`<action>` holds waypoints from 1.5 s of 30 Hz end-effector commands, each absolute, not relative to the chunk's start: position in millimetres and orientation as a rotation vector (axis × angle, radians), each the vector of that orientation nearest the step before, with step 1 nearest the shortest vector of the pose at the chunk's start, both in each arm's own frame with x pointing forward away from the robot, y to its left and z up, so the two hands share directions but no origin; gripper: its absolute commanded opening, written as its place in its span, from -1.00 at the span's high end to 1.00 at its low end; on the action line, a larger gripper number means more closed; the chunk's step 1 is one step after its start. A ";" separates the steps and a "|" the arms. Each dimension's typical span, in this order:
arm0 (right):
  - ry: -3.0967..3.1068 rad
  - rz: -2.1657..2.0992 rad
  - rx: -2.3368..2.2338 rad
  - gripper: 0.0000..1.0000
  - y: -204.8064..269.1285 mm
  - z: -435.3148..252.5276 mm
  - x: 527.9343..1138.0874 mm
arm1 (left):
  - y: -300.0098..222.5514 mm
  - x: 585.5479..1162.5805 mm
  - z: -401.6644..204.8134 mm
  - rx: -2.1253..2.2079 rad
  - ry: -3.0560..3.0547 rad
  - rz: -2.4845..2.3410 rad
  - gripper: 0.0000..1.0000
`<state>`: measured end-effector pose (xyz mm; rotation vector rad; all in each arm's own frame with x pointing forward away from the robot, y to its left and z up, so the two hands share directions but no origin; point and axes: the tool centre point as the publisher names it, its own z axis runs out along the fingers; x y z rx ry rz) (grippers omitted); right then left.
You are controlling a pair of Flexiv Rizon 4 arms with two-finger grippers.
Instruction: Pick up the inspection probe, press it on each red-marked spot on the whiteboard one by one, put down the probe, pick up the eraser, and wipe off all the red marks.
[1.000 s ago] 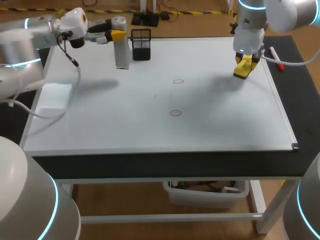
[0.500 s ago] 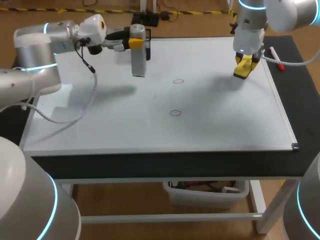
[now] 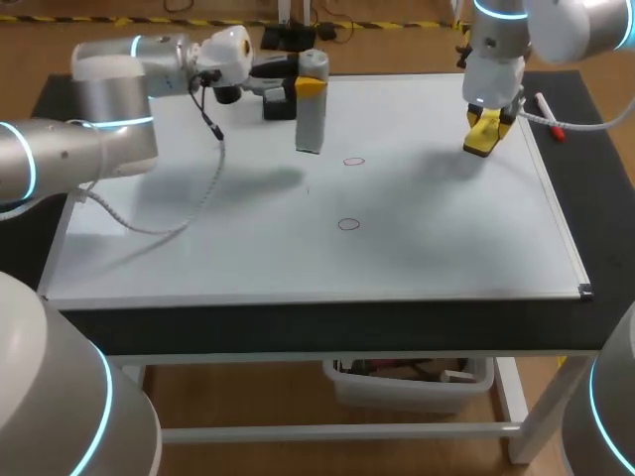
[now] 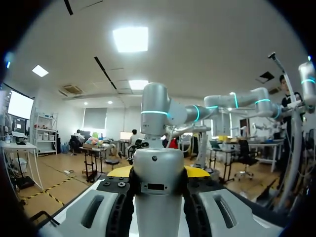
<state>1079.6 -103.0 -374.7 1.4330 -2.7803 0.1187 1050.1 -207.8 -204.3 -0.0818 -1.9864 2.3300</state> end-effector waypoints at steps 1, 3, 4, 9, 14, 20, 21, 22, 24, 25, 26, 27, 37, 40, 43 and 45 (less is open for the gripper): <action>-2.778 0.123 1.434 1.00 -103.5 -373.6 1079.8 | -223.1 1061.3 -211.2 -0.123 -1.950 2.326 1.00; -2.778 0.123 1.434 1.00 -103.5 -373.6 1079.8 | -228.9 1062.7 -213.3 -0.130 -1.942 2.325 1.00; -2.778 0.123 1.434 1.00 -103.5 -373.6 1079.8 | -231.8 1063.6 -214.8 -0.128 -1.934 2.323 1.00; -2.778 0.123 1.434 1.00 -103.5 -373.6 1079.8 | -247.1 1064.9 -222.0 -0.141 -1.933 2.308 1.00; -2.778 0.123 1.434 1.00 -103.5 -373.6 1079.8 | -261.0 1066.4 -229.2 -0.158 -1.917 2.293 1.00; -2.778 0.123 1.434 1.00 -103.5 -373.6 1079.8 | -270.8 1071.1 -236.6 -0.164 -1.914 2.286 1.00; -2.778 0.123 1.434 1.00 -103.5 -373.6 1079.8 | -272.0 1071.3 -237.7 -0.165 -1.912 2.285 1.00; -2.778 0.123 1.434 1.00 -103.5 -373.6 1079.8 | -273.1 1071.4 -238.7 -0.165 -1.911 2.285 1.00; -2.778 0.123 1.434 1.00 -103.5 -373.6 1079.8 | -275.2 1072.2 -241.4 -0.162 -1.907 2.284 1.00; -2.778 0.123 1.434 1.00 -103.5 -373.6 1079.8 | -276.2 1072.4 -242.6 -0.162 -1.907 2.284 1.00; -2.778 0.123 1.434 1.00 -103.5 -373.6 1079.8 | -277.2 1072.8 -243.7 -0.160 -1.904 2.285 1.00; -2.778 0.123 1.434 1.00 -103.5 -373.6 1079.8 | -278.3 1073.1 -244.8 -0.159 -1.902 2.285 1.00; -2.778 0.123 1.434 1.00 -103.5 -373.6 1079.8 | -285.5 1075.4 -255.6 -0.169 -1.901 2.284 1.00; -2.778 0.123 1.434 1.00 -103.5 -373.6 1079.8 | -286.5 1075.3 -258.1 -0.166 -1.898 2.283 1.00; -2.778 0.123 1.434 1.00 -103.5 -373.6 1079.8 | -286.2 1074.1 -259.7 -0.168 -1.903 2.283 1.00; -2.778 0.123 1.434 1.00 -103.5 -373.6 1079.8 | -285.1 1074.2 -261.5 -0.168 -1.905 2.283 1.00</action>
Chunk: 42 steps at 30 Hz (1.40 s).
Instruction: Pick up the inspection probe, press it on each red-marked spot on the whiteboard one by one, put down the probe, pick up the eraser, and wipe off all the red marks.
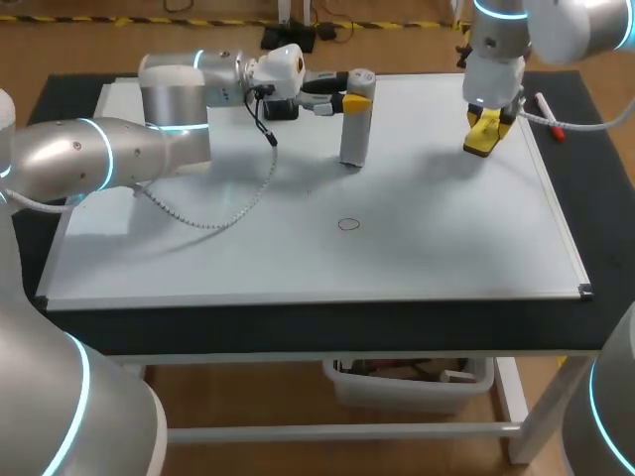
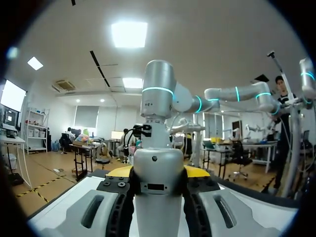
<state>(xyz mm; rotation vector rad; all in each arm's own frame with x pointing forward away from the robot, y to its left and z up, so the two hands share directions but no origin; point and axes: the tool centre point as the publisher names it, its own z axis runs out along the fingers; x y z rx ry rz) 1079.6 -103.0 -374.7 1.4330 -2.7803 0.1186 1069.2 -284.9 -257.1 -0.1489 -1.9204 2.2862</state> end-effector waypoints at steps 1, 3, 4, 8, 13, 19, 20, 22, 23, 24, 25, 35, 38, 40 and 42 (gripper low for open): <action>-2.778 0.123 1.434 1.00 -103.5 -373.6 1079.8 | -284.5 1074.0 -262.2 -0.170 -1.905 2.282 1.00; -2.778 0.123 1.434 1.00 -103.5 -373.6 1079.8 | -283.7 1073.2 -263.6 -0.181 -1.911 2.274 1.00; -2.778 0.123 1.434 1.00 -103.5 -373.6 1079.8 | -283.4 1072.6 -264.2 -0.190 -1.923 2.268 1.00; -2.778 0.123 1.434 1.00 -103.5 -373.6 1079.8 | -281.0 1072.4 -267.5 -0.186 -1.929 2.264 1.00; -2.778 0.123 1.434 1.00 -103.5 -373.6 1079.8 | -279.1 1070.8 -269.1 -0.187 -1.944 2.250 1.00; -2.778 0.123 1.434 1.00 -103.5 -373.6 1079.8 | -278.6 1070.1 -268.7 -0.192 -1.948 2.245 1.00; -2.778 0.123 1.434 1.00 -103.5 -373.6 1079.8 | -278.6 1070.0 -268.7 -0.193 -1.949 2.244 1.00; -2.778 0.123 1.434 1.00 -103.5 -373.6 1079.8 | -278.7 1069.8 -268.7 -0.196 -1.950 2.242 1.00; -2.778 0.123 1.434 1.00 -103.5 -373.6 1079.8 | -278.8 1069.6 -268.8 -0.197 -1.951 2.241 1.00; -2.778 0.123 1.434 1.00 -103.5 -373.6 1079.8 | -278.8 1069.5 -268.8 -0.197 -1.951 2.241 1.00; -2.778 0.123 1.434 1.00 -103.5 -373.6 1079.8 | -278.7 1069.3 -268.9 -0.197 -1.950 2.241 1.00; -2.778 0.123 1.434 1.00 -103.5 -373.6 1079.8 | -277.6 1067.9 -268.4 -0.201 -1.946 2.243 1.00; -2.778 0.123 1.434 1.00 -103.5 -373.6 1079.8 | -278.2 1067.6 -265.4 -0.206 -1.944 2.246 1.00; -2.778 0.123 1.434 1.00 -103.5 -373.6 1079.8 | -278.6 1067.5 -263.3 -0.211 -1.943 2.248 1.00; -2.778 0.123 1.434 1.00 -103.5 -373.6 1079.8 | -278.9 1067.7 -259.2 -0.218 -1.942 2.252 1.00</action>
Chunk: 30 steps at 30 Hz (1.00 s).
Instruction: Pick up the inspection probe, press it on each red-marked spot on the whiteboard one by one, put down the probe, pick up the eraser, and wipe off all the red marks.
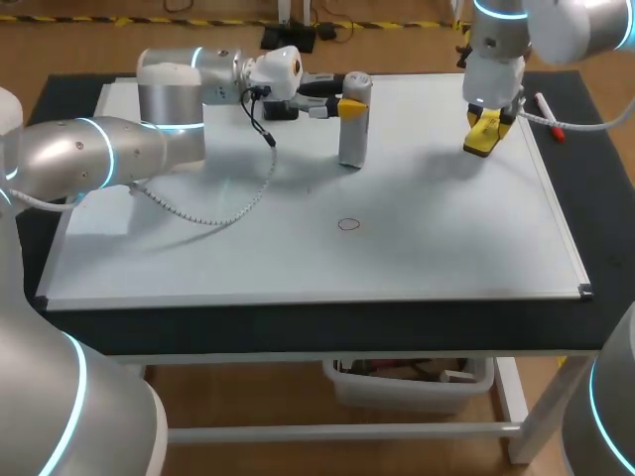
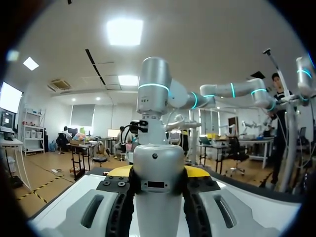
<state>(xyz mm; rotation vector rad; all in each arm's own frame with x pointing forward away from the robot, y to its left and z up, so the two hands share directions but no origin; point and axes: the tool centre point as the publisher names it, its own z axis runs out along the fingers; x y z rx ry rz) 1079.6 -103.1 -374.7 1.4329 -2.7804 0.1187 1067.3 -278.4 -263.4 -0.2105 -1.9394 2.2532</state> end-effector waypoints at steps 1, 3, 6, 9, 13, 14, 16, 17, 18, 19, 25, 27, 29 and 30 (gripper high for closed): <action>-2.778 0.123 1.434 1.00 -103.5 -373.6 1079.8 | -278.9 1067.8 -257.9 -0.221 -1.941 2.254 1.00; -2.778 0.123 1.434 1.00 -103.5 -373.6 1079.8 | -278.3 1068.5 -253.6 -0.231 -1.941 2.259 1.00; -2.778 0.123 1.434 1.00 -103.5 -373.6 1079.8 | -276.8 1070.3 -249.1 -0.236 -1.943 2.263 1.00; -2.778 0.123 1.434 1.00 -103.5 -373.6 1079.8 | -273.9 1071.9 -244.4 -0.236 -1.941 2.273 1.00; -2.778 0.123 1.434 1.00 -103.5 -373.6 1079.8 | -267.9 1075.4 -238.2 -0.225 -1.942 2.290 1.00; -2.778 0.123 1.434 1.00 -103.5 -373.6 1079.8 | -266.0 1076.2 -237.2 -0.222 -1.947 2.292 1.00; -2.778 0.123 1.434 1.00 -103.5 -373.6 1079.8 | -260.0 1078.6 -234.6 -0.209 -1.947 2.306 1.00; -2.778 0.123 1.434 1.00 -103.5 -373.6 1079.8 | -256.9 1079.9 -233.5 -0.201 -1.950 2.311 1.00; -2.778 0.123 1.434 1.00 -103.5 -373.6 1079.8 | -253.6 1080.9 -232.3 -0.200 -1.955 2.315 1.00; -2.778 0.123 1.434 1.00 -103.5 -373.6 1079.8 | -250.0 1082.0 -231.0 -0.195 -1.957 2.321 1.00; -2.778 0.123 1.434 1.00 -103.5 -373.6 1079.8 | -225.3 1089.5 -224.9 -0.148 -1.980 2.363 1.00; -2.778 0.123 1.434 1.00 -103.5 -373.6 1079.8 | -216.1 1092.5 -223.3 -0.129 -1.983 2.379 1.00; -2.778 0.123 1.434 1.00 -103.5 -373.6 1079.8 | -207.9 1094.4 -221.4 -0.117 -1.991 2.386 1.00; -2.778 0.123 1.434 1.00 -103.5 -373.6 1079.8 | -203.7 1095.7 -220.6 -0.104 -1.997 2.393 1.00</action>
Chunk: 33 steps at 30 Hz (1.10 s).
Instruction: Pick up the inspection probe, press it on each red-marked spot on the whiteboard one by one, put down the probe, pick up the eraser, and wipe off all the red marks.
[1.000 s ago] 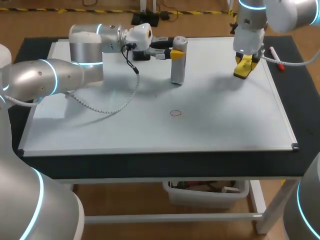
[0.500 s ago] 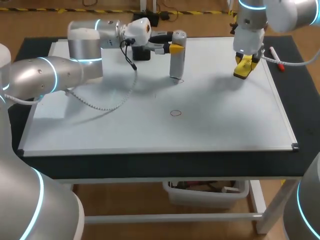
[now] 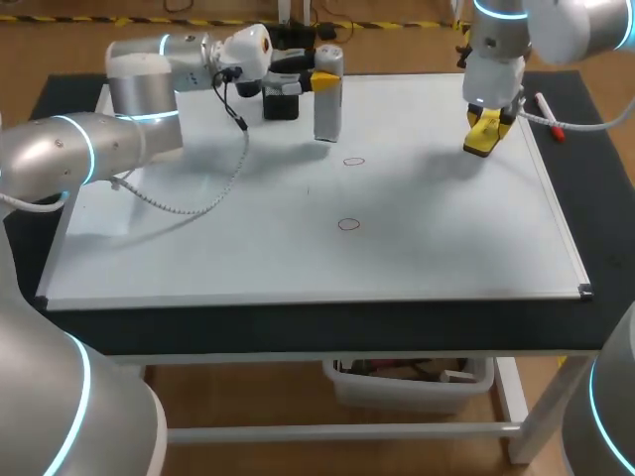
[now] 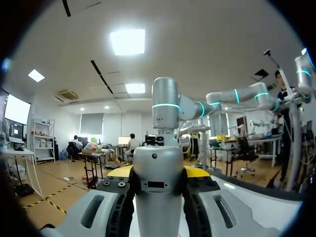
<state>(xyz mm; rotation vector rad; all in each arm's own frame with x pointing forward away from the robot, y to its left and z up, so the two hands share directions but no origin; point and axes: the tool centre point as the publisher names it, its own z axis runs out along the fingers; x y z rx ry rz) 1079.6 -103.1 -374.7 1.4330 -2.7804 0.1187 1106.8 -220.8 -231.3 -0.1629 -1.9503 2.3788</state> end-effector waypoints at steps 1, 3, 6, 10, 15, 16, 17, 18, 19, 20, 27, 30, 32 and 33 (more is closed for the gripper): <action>-2.778 0.123 1.434 1.00 -103.5 -373.6 1079.8 | -199.8 1096.8 -219.5 -0.101 -2.008 2.395 1.00; -2.778 0.123 1.434 1.00 -103.5 -373.6 1079.8 | -190.7 1100.2 -217.7 -0.082 -2.019 2.408 1.00; -2.778 0.123 1.434 1.00 -103.5 -373.6 1079.8 | -175.2 1103.4 -214.8 -0.052 -2.033 2.433 1.00; -2.778 0.123 1.434 1.00 -103.5 -373.6 1079.8 | -153.3 1106.1 -212.1 -0.026 -2.053 2.459 1.00; -2.778 0.123 1.434 1.00 -103.5 -373.6 1079.8 | -122.9 1109.9 -209.8 0.028 -2.078 2.499 1.00; -2.778 0.123 1.434 1.00 -103.5 -373.6 1079.8 | -116.9 1110.4 -208.9 0.037 -2.083 2.506 1.00; -2.778 0.123 1.434 1.00 -103.5 -373.6 1079.8 | -112.3 1110.6 -208.2 0.042 -2.088 2.510 1.00; -2.778 0.123 1.434 1.00 -103.5 -373.6 1079.8 | -108.3 1110.6 -207.4 0.045 -2.092 2.515 1.00; -2.778 0.123 1.434 1.00 -103.5 -373.6 1079.8 | -104.2 1110.8 -206.9 0.052 -2.096 2.522 1.00; -2.778 0.123 1.434 1.00 -103.5 -373.6 1079.8 | -100.0 1111.5 -206.4 0.059 -2.098 2.528 1.00; -2.778 0.123 1.434 1.00 -103.5 -373.6 1079.8 | -74.9 1114.7 -206.1 0.101 -2.107 2.565 1.00; -2.778 0.123 1.434 1.00 -103.5 -373.6 1079.8 | -66.3 1115.4 -205.8 0.115 -2.112 2.576 1.00; -2.778 0.123 1.434 1.00 -103.5 -373.6 1079.8 | -61.2 1116.5 -205.4 0.124 -2.117 2.583 1.00; -2.778 0.123 1.434 1.00 -103.5 -373.6 1079.8 | -58.2 1116.6 -205.1 0.128 -2.117 2.588 1.00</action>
